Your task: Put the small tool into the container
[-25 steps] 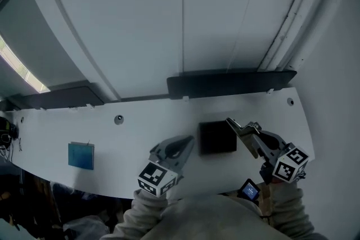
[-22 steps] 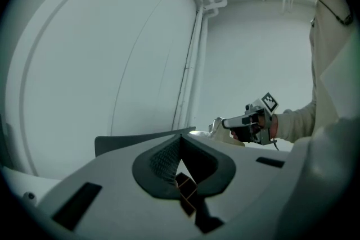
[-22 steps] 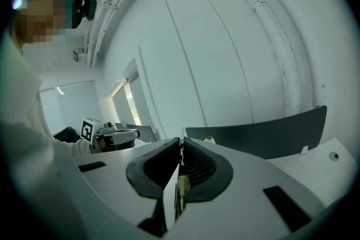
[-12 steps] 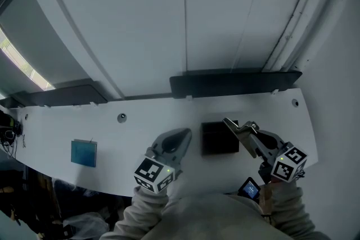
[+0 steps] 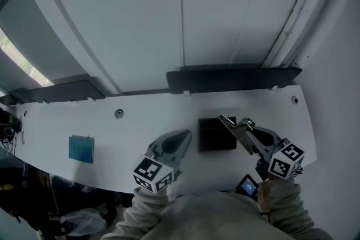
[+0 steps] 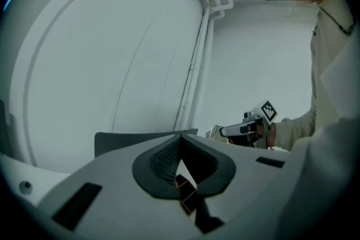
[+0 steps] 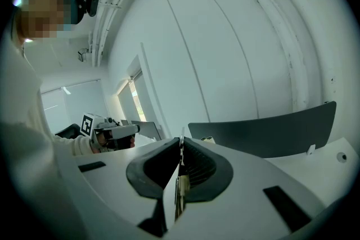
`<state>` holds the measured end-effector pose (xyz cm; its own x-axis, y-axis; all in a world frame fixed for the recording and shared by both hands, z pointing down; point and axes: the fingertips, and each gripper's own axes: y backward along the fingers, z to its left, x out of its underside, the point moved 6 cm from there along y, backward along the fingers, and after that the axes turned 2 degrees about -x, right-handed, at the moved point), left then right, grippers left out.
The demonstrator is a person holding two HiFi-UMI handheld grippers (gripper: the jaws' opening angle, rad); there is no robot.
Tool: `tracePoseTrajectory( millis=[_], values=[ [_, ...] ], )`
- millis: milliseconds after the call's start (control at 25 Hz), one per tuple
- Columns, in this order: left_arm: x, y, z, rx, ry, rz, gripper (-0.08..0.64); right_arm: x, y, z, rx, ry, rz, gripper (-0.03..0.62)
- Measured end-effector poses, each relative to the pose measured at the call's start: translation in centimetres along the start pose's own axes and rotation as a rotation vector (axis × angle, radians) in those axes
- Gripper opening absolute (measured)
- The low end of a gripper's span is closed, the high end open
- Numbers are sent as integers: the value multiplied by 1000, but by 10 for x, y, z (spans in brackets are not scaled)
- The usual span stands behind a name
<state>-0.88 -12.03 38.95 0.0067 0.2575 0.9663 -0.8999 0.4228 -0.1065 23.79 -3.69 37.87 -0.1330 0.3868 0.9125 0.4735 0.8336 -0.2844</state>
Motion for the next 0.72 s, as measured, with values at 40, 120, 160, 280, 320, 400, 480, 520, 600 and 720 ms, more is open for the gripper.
tracePoseTrajectory(
  millis=[40, 120, 160, 280, 320, 400, 480, 520, 600, 720],
  values=[
    [1, 0, 0, -4, 2, 0, 2, 0, 0, 0, -2, 0, 1, 40],
    [4, 0, -1, -9, 8, 3, 2, 0, 0, -1, -5, 1, 5, 40],
    [6, 0, -2, -10, 9, 5, 2, 0, 0, -2, -5, 4, 7, 40],
    [11, 0, -6, -7, 13, 9, 2, 1, -1, -3, 0, 27, 25, 40],
    [12, 0, -7, -5, 17, 10, 0, 3, -1, -3, 1, 35, 34, 40],
    [13, 0, -8, -4, 20, 9, 2, 5, -1, -5, -6, 39, 51, 40],
    [14, -1, -9, -1, 21, 8, 1, 5, -3, -9, -23, 20, 53, 40],
    [15, -1, -10, 4, 22, 9, 2, 5, -4, -11, -28, 13, 52, 40],
    [18, 0, -13, 13, 25, 11, 2, 6, -7, -14, -29, 32, 68, 40],
    [23, 4, -16, 17, 32, 19, 1, 9, -14, -19, -31, 62, 100, 40]
  ],
)
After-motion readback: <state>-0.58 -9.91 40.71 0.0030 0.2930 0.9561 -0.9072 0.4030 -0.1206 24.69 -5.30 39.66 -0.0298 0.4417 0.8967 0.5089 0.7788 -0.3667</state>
